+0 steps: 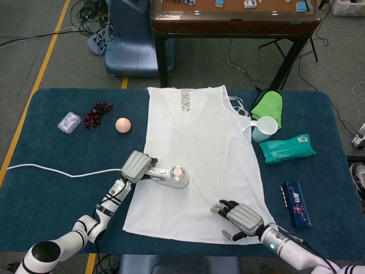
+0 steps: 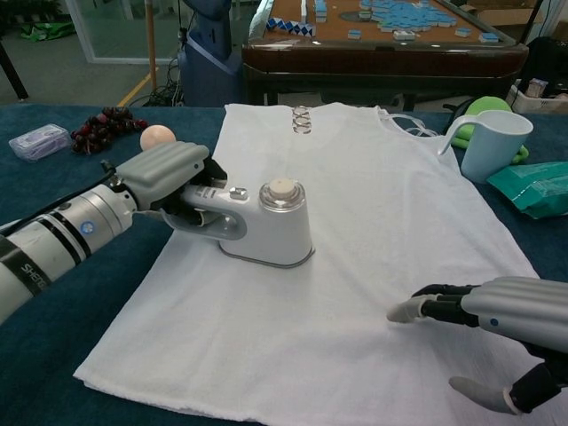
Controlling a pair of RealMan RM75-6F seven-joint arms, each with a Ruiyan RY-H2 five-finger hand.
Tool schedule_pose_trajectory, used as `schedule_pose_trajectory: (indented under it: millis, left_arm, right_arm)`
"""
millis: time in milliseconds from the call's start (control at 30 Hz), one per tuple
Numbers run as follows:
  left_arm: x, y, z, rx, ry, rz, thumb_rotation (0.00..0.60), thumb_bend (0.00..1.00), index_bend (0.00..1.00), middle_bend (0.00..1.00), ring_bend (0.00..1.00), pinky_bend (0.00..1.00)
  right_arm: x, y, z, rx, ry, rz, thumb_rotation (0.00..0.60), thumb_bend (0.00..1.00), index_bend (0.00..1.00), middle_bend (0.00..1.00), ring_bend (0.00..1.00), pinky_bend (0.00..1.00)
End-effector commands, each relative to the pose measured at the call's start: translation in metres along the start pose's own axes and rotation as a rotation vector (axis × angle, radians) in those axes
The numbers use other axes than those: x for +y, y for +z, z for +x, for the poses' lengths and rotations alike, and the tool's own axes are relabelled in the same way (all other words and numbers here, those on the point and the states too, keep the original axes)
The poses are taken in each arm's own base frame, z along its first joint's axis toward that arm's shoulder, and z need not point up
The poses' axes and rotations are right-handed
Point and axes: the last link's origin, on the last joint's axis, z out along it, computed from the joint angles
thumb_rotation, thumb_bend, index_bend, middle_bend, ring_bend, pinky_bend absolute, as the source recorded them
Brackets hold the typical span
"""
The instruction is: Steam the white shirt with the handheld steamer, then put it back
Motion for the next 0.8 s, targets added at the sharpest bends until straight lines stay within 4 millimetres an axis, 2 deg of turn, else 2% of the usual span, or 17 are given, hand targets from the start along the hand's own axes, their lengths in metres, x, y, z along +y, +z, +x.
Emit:
schedule_pose_trajectory:
  millis: [33,233,667,800]
  left_arm:
    - [-0.005,-0.001,0.002,0.003,0.001,0.012,0.600,0.25,0.78,0.86,0.72,0.77]
    - [-0.008,-0.003,0.003,0.004,-0.008,0.023,0.600,0.25,0.78,0.86,0.72,0.77]
    - [0.020,0.006,-0.008,-0.007,-0.028,-0.028,0.600,0.25,0.78,0.86,0.72,0.77]
    - [0.020,0.006,-0.008,-0.003,-0.020,-0.028,0.600,0.25,0.78,0.86,0.72,0.77]
  right_arm:
    - [-0.001,0.003,0.001,0.006,0.003,0.009,0.410,0.50,0.00,0.11,0.03,0.14]
    - [-0.002,0.004,0.000,0.003,0.007,0.018,0.445,0.51,0.00,0.11,0.03,0.14]
    - [0.001,-0.001,0.000,0.010,0.012,0.009,0.443,0.51,0.00,0.11,0.03,0.14]
    - [0.000,-0.001,0.000,0.009,0.011,0.011,0.444,0.51,0.00,0.11,0.03,0.14]
